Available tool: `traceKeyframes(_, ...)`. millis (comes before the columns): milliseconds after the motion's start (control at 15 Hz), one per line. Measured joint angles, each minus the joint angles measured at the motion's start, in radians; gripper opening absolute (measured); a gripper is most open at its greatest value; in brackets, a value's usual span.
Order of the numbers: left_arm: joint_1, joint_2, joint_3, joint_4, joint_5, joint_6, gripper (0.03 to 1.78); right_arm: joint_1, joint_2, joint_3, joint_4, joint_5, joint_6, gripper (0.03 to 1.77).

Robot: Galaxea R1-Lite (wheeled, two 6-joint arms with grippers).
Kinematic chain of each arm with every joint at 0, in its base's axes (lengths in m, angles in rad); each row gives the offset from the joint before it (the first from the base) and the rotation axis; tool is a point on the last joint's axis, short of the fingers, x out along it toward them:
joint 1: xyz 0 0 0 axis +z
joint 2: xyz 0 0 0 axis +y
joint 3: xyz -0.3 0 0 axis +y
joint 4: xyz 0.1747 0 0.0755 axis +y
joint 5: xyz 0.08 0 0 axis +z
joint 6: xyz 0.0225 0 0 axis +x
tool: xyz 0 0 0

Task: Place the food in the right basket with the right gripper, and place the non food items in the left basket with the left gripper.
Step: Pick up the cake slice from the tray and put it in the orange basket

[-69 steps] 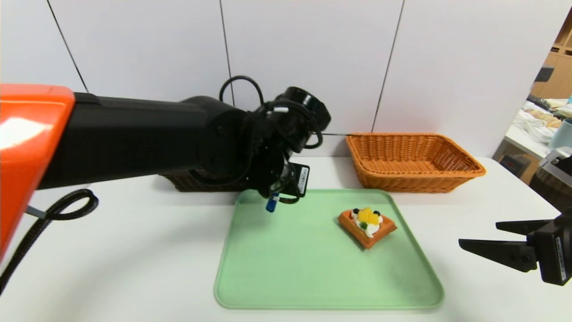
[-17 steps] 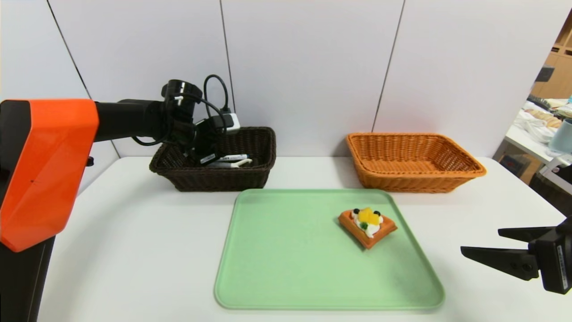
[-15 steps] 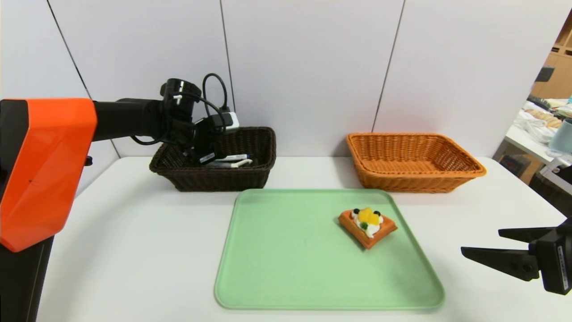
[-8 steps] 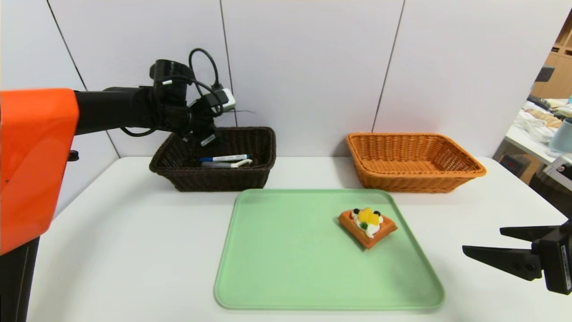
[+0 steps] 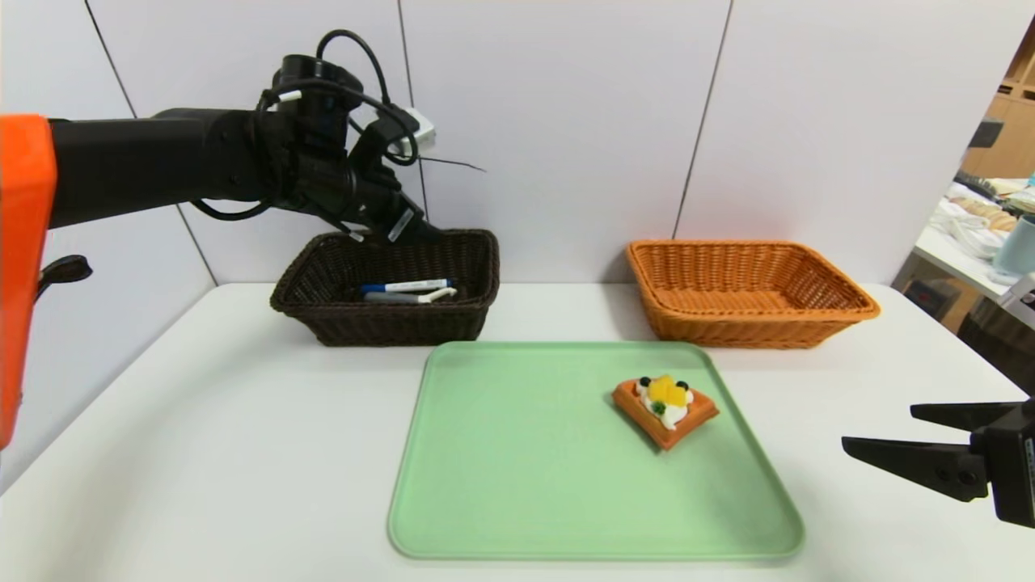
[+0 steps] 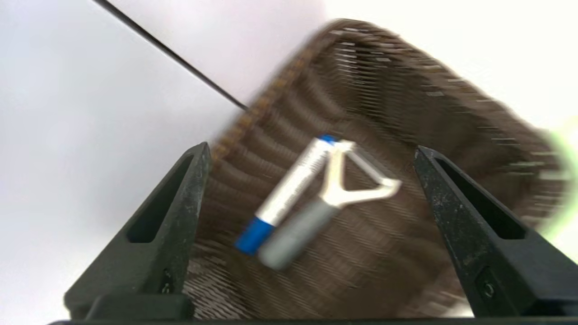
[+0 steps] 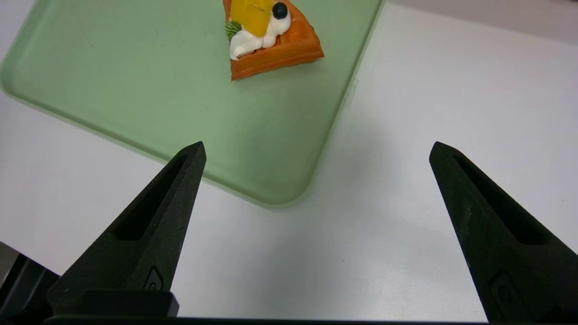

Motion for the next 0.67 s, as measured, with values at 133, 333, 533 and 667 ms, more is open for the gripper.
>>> traceKeyframes(133, -0.040, -0.066, 0.058, 0.077, 0.003, -0.097, 1.62, -0.001, 0.001, -0.009, -0.001, 0.002, -0.002, 1.71)
traceKeyframes(333, -0.098, -0.180, 0.204, 0.128, 0.006, -0.210, 1.64, -0.002, 0.015, -0.024, -0.006, 0.010, -0.005, 1.71)
traceKeyframes(533, -0.166, -0.321, 0.413, 0.129, 0.010, -0.295, 1.66, 0.011, 0.050, -0.046, -0.008, 0.014, -0.014, 1.71)
traceKeyframes(667, -0.202, -0.413, 0.543, 0.129, 0.012, -0.343, 1.67, 0.033, 0.076, -0.070, -0.009, 0.026, -0.016, 1.71)
